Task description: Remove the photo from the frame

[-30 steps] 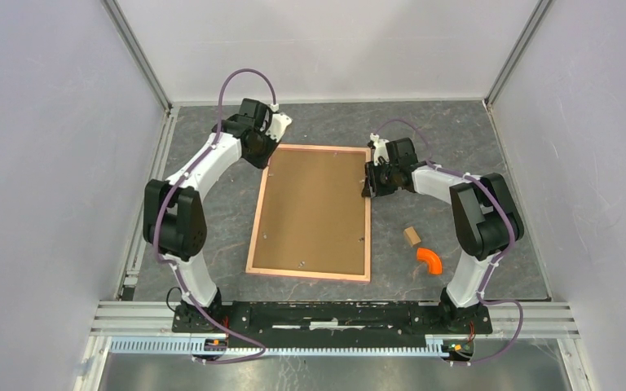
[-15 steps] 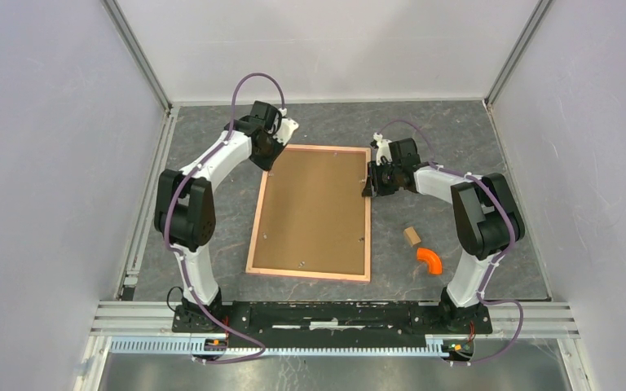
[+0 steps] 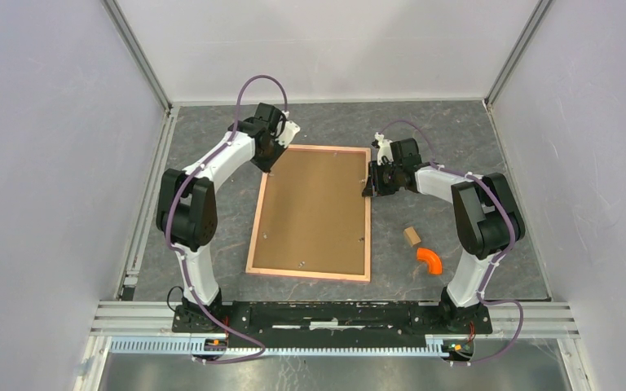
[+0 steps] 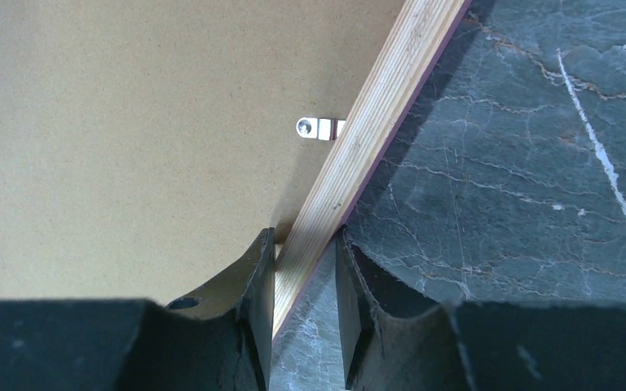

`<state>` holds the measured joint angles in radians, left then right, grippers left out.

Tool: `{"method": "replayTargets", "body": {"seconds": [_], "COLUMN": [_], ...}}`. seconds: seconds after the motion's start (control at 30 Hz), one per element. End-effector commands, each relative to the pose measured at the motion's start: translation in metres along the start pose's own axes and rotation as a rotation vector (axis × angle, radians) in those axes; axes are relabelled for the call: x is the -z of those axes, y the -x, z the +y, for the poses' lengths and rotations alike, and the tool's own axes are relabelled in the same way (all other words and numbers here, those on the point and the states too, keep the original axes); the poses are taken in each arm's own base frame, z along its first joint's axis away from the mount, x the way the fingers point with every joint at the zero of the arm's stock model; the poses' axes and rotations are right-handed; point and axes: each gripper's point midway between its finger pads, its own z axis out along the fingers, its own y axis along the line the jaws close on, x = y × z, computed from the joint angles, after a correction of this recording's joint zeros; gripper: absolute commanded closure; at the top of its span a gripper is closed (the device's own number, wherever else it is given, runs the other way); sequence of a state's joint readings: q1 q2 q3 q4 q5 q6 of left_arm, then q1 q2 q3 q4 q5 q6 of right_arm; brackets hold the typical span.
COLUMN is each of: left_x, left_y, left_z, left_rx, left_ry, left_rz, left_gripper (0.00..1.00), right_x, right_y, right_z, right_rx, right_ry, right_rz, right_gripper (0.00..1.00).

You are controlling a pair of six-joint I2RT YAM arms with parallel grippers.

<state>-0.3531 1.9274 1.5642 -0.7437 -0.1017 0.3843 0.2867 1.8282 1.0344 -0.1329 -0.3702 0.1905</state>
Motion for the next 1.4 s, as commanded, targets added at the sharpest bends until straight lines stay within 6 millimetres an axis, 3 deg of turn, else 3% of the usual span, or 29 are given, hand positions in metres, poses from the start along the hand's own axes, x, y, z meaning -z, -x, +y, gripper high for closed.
{"method": "replayTargets", "body": {"seconds": [0.0, 0.6, 0.97, 1.37], "left_x": [-0.001, -0.009, 0.000, 0.015], "left_y": [-0.005, -0.006, -0.019, -0.014], "left_z": [-0.002, -0.003, -0.026, -0.054], "left_rx": [-0.052, -0.202, -0.400, -0.364], "left_ry": [0.001, -0.020, -0.076, -0.188], "left_rz": [0.024, 0.078, 0.174, 0.157], "left_gripper": [0.98, 0.98, 0.98, 0.98], "right_x": [-0.004, -0.006, -0.009, -0.010], "right_y": [-0.015, -0.018, -0.020, -0.024], "right_z": [-0.003, -0.005, -0.006, -0.006], "right_rx": [0.001, -0.010, -0.019, -0.034], "right_ry": [0.015, 0.017, 0.022, 0.024], "right_rz": [0.046, 0.053, 0.063, 0.068], "right_gripper": [0.74, 0.79, 0.81, 0.88]}}
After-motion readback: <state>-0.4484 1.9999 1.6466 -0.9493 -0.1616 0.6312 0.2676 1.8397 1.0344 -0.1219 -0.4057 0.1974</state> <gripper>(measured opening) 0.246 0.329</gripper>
